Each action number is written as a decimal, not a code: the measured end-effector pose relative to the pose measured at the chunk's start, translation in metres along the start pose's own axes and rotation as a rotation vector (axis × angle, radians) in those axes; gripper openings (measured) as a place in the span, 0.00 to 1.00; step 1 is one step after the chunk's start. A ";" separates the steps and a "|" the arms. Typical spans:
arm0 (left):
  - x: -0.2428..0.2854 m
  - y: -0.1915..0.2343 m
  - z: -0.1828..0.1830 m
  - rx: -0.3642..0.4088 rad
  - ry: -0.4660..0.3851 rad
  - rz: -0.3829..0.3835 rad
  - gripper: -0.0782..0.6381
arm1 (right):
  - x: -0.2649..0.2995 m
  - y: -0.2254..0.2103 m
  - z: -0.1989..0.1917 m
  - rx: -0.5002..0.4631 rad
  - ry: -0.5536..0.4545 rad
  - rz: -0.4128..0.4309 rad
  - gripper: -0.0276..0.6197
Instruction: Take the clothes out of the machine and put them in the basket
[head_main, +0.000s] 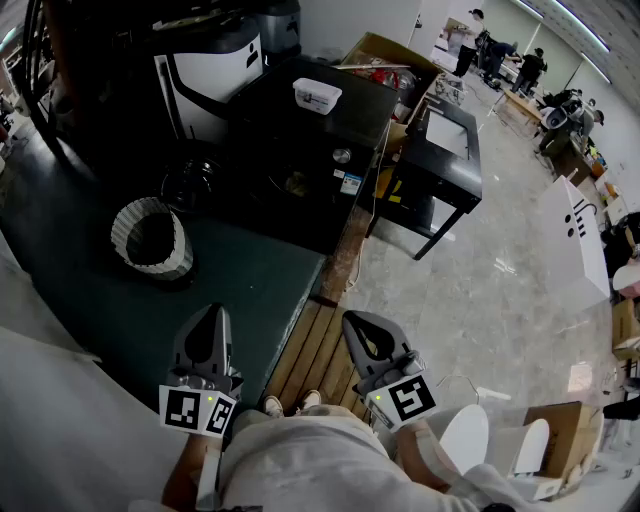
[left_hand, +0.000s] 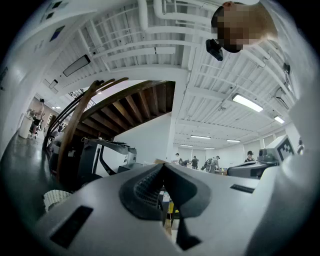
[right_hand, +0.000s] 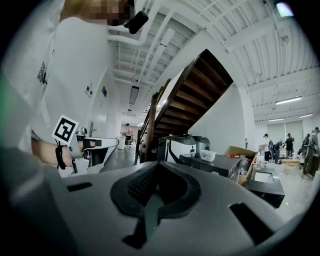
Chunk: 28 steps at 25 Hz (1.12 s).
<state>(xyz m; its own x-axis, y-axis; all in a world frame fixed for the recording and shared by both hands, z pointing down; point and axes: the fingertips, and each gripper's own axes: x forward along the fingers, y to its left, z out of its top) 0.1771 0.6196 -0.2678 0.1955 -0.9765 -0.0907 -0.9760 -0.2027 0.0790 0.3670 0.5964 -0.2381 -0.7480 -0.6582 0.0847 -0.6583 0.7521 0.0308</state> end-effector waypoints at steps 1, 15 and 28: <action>-0.001 0.001 0.000 0.000 0.001 0.000 0.13 | 0.000 0.000 0.000 0.000 0.000 -0.002 0.06; 0.000 0.008 -0.011 -0.086 0.006 0.006 0.13 | -0.002 0.003 0.002 0.036 -0.046 0.060 0.06; 0.048 0.009 -0.041 -0.067 0.076 0.055 0.88 | -0.017 -0.052 -0.010 0.062 -0.056 0.001 0.06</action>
<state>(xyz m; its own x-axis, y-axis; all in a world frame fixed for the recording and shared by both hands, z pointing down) 0.1819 0.5681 -0.2303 0.1507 -0.9885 -0.0089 -0.9775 -0.1503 0.1480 0.4149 0.5689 -0.2309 -0.7509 -0.6598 0.0293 -0.6604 0.7503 -0.0308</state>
